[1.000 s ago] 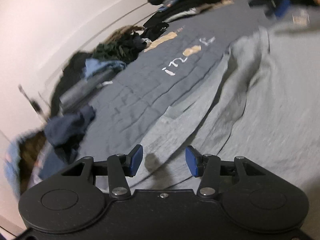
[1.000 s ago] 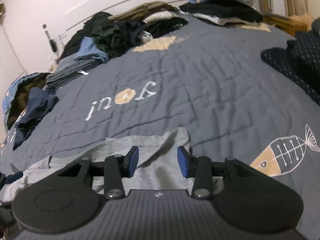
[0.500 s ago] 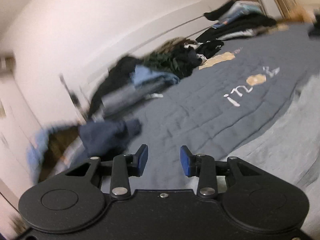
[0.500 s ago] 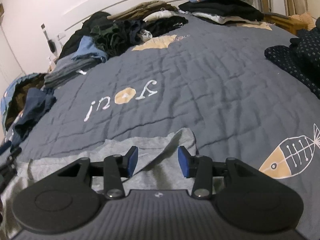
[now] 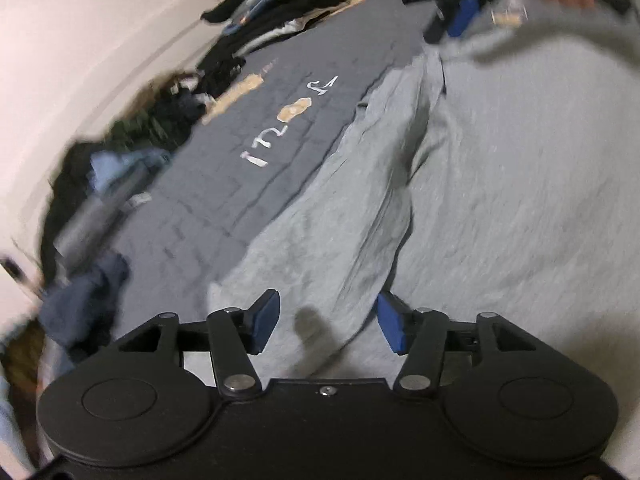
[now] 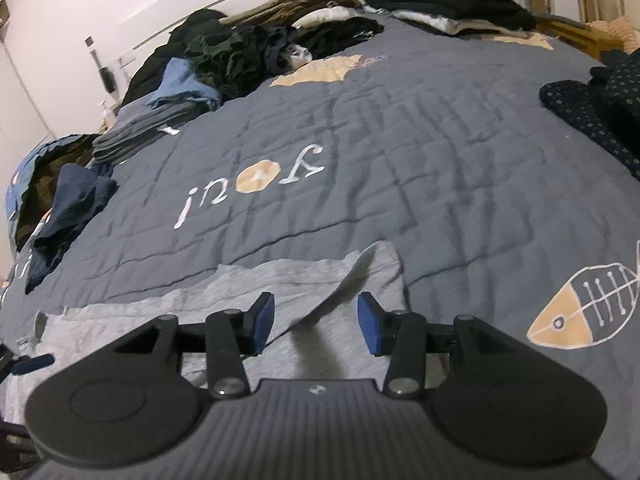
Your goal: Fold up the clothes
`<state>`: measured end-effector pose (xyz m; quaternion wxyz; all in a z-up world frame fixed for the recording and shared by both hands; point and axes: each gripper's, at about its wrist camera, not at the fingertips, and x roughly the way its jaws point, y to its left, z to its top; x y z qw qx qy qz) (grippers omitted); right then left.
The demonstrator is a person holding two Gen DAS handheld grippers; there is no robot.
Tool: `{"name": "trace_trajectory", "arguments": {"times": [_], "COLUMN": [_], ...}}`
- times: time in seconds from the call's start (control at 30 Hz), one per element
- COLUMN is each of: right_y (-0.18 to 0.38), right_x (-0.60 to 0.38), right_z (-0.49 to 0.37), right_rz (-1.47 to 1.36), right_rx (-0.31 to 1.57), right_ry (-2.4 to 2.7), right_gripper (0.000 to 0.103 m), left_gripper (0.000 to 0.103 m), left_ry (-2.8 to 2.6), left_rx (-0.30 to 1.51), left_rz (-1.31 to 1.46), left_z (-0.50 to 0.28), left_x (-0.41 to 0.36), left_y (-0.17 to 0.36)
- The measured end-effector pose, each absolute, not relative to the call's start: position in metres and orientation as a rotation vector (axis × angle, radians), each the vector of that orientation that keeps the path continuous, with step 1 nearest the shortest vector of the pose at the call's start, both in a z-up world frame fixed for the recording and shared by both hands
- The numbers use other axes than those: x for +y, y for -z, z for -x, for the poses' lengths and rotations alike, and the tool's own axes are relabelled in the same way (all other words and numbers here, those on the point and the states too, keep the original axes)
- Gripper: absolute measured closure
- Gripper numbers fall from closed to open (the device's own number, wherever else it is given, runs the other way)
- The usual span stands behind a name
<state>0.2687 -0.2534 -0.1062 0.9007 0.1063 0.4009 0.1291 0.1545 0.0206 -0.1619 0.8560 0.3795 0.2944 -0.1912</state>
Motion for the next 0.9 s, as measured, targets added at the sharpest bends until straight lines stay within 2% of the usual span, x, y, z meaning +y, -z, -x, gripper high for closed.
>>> {"name": "trace_trajectory", "arguments": {"times": [0.13, 0.3, 0.37, 0.57, 0.9], "right_y": [0.104, 0.101, 0.099, 0.099, 0.114], "right_x": [-0.25, -0.242, -0.239, -0.235, -0.246], "right_z": [-0.267, -0.263, -0.262, -0.263, -0.271], "right_rz": [-0.226, -0.215, -0.202, -0.168, -0.125], "right_rx": [0.822, 0.785, 0.786, 0.809, 0.794], "right_ry": [-0.28, -0.311, -0.329, -0.363, -0.196], "right_gripper": [0.057, 0.057, 0.057, 0.057, 0.057], "left_gripper": [0.043, 0.043, 0.044, 0.043, 0.043], "left_ry": [0.216, -0.05, -0.089, 0.012, -0.073], "left_rx": [0.466, 0.367, 0.359, 0.46, 0.578], "left_rz": [-0.821, -0.508, -0.504, -0.514, -0.254], "left_z": [-0.173, -0.209, -0.21, -0.197, -0.193], "left_x": [0.013, 0.03, 0.036, 0.062, 0.119], "left_y": [0.173, 0.14, 0.136, 0.132, 0.125]}}
